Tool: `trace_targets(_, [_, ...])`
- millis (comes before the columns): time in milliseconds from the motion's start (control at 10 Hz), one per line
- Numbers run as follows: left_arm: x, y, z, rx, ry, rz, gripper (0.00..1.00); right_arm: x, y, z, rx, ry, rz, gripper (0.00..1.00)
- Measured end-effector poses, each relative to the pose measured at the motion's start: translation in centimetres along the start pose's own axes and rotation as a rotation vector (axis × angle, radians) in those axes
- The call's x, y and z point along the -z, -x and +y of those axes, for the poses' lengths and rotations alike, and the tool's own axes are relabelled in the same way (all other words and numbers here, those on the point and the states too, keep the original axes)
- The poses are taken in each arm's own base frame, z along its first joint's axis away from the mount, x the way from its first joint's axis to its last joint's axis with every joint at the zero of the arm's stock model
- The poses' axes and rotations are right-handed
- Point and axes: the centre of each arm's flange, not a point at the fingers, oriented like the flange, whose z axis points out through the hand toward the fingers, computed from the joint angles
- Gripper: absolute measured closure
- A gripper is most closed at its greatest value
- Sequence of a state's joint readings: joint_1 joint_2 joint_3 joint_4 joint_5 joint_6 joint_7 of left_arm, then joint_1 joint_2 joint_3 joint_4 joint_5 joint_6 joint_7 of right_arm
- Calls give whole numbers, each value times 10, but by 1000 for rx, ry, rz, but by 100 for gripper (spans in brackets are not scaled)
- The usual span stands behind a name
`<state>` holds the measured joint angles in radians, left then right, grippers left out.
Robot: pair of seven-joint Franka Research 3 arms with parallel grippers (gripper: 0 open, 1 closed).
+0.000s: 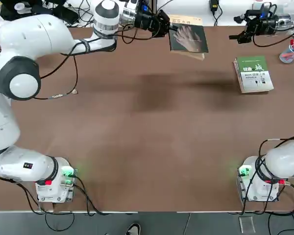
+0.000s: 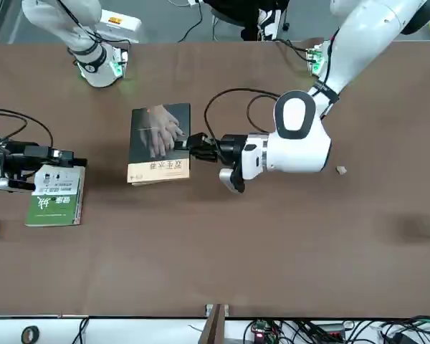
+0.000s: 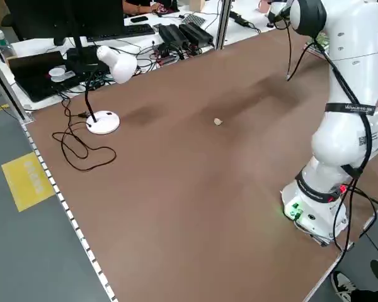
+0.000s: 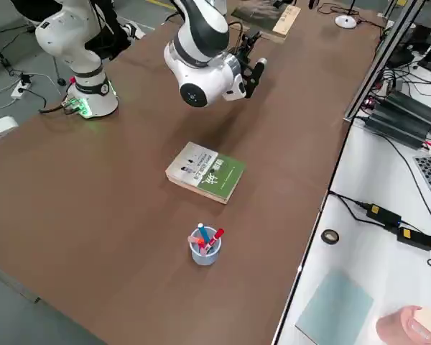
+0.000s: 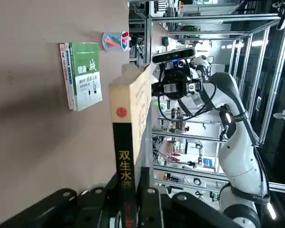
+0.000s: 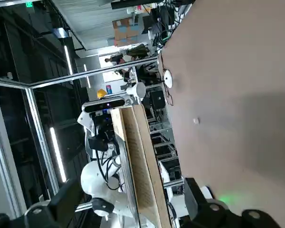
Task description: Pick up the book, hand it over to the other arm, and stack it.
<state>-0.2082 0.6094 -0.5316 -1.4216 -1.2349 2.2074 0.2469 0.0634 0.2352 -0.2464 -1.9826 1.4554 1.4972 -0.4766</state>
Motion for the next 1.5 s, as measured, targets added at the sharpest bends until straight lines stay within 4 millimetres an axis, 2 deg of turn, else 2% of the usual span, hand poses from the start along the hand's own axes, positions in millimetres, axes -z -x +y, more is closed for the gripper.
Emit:
trace_targets(600, [-6, -2, 6, -13, 10, 1, 83, -15, -4, 6, 20, -6, 21, 3])
trace_targets(1100, [-37, 5, 9, -26, 0, 29, 83, -41, -5, 4, 22, -41, 37, 3])
trace_targets(1500, [-63, 10, 9, -31, -6, 51, 83, -42, -6, 5, 45, -36, 46, 3])
